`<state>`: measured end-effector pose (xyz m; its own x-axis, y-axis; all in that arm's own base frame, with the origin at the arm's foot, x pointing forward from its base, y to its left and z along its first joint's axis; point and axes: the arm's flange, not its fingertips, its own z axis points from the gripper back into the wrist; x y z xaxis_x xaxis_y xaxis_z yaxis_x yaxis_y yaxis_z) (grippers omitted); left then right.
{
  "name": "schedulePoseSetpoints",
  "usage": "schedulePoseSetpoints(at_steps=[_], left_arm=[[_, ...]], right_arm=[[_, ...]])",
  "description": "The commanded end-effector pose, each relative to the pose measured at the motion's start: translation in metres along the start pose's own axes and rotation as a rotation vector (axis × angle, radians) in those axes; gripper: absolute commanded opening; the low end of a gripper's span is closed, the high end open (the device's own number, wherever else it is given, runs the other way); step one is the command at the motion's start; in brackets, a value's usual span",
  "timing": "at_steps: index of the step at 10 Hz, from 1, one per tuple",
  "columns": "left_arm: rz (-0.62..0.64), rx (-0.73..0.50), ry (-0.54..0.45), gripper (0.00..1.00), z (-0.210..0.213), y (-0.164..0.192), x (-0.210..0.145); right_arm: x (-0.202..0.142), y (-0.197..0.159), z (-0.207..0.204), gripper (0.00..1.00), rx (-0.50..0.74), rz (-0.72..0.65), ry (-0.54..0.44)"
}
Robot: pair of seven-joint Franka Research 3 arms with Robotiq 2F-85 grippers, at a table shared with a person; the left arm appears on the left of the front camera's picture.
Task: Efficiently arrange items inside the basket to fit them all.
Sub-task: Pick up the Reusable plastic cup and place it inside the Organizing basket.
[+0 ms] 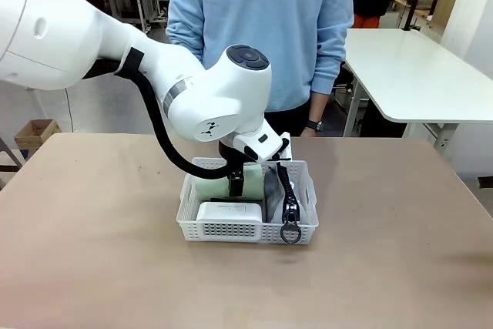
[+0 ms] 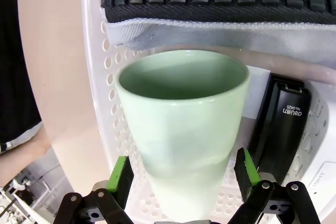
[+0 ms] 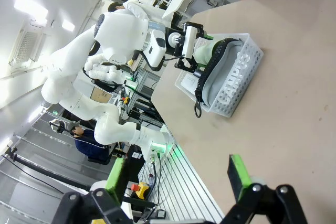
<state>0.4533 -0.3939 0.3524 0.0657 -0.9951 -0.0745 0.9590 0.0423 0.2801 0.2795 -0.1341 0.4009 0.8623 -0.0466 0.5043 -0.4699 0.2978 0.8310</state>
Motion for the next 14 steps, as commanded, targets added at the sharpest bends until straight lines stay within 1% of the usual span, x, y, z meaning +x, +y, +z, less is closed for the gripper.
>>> schedulePoseSetpoints(at_steps=[1, 7, 10, 11, 12, 13, 14], left_arm=[[0.000, 0.027, 0.015, 1.00, 0.000, 0.001, 0.000], [0.001, 0.047, 0.002, 1.00, 0.007, 0.000, -0.006], [-0.001, 0.046, -0.039, 1.00, 0.021, -0.002, -0.012], [-0.009, 0.041, -0.082, 1.00, 0.037, -0.005, -0.021], [0.002, 0.016, -0.141, 1.00, 0.059, -0.007, -0.038], [0.043, -0.014, -0.191, 1.00, 0.082, -0.007, -0.064], [0.061, -0.118, -0.303, 1.00, 0.104, -0.007, -0.096]], right_arm=[[0.000, 0.001, 0.000, 1.00, 0.009, 0.015, -0.008], [0.000, 0.001, 0.000, 1.00, 0.009, 0.015, -0.008], [0.000, 0.001, 0.000, 1.00, 0.009, 0.015, -0.008], [0.000, 0.001, 0.000, 1.00, 0.009, 0.015, -0.008], [0.000, 0.001, 0.000, 1.00, 0.009, 0.015, -0.008], [0.000, 0.001, 0.000, 1.00, 0.009, 0.015, -0.008], [0.000, 0.001, 0.000, 1.00, 0.009, 0.015, -0.008]])
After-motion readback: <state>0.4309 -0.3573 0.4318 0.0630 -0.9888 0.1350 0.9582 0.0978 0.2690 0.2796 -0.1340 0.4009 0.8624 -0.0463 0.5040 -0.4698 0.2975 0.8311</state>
